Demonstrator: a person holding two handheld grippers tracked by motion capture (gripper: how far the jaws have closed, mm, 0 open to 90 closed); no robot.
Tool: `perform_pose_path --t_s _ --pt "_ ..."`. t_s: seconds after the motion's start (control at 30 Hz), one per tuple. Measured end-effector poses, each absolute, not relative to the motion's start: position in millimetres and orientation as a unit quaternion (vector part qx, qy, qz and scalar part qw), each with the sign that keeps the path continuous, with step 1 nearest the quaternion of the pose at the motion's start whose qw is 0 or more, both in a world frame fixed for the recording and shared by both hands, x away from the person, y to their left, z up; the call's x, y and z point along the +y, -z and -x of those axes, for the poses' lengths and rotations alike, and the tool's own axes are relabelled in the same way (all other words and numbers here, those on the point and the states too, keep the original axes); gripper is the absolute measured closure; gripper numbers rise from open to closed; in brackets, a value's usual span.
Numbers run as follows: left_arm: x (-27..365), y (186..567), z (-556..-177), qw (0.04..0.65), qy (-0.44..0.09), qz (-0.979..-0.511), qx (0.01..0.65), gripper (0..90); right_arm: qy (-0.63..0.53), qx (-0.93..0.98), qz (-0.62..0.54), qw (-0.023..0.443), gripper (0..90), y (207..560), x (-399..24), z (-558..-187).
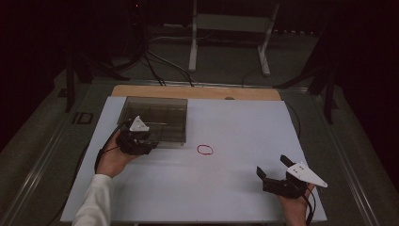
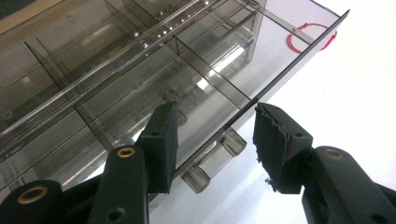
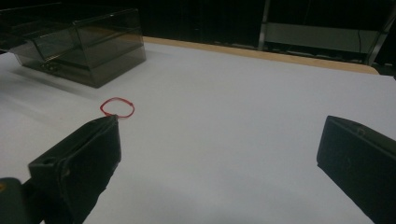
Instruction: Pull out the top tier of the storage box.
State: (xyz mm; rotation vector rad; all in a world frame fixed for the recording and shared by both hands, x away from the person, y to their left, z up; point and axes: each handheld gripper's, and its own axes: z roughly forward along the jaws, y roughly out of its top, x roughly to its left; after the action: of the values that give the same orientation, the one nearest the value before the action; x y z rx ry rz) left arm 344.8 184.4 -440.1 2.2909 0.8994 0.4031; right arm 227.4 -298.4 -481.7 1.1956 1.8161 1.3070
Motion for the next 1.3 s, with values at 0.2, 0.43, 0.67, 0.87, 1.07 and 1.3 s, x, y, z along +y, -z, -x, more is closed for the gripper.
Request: perform_pose_path --t_s 0.2,0.43,0.67,0.87,1.07,1.3 --pt "185 440 -342 0.317 -0.152 -0.873 0.338 52.7 -0.491 0.684 -0.451 0.297 0.1 482 -298 -227" --pt "186 440 -337 0.315 -0.153 -0.874 0.336 52.7 -0.492 0.684 -0.450 0.297 0.1 482 -298 -227" --pt "187 441 -331 0.316 -0.152 -0.875 0.333 52.9 -0.491 0.684 -0.450 0.298 0.1 482 -298 -227" --pt "187 442 -327 0.319 -0.151 -0.874 0.334 53.5 -0.491 0.684 -0.451 0.297 0.1 482 -298 -227" --pt "188 443 -325 0.326 -0.149 -0.871 0.336 53.7 -0.491 0.684 -0.451 0.297 0.1 482 -298 -227" --pt "190 444 -325 0.346 -0.151 -0.861 0.341 51.6 -0.491 0.684 -0.450 0.297 0.1 482 -298 -228"
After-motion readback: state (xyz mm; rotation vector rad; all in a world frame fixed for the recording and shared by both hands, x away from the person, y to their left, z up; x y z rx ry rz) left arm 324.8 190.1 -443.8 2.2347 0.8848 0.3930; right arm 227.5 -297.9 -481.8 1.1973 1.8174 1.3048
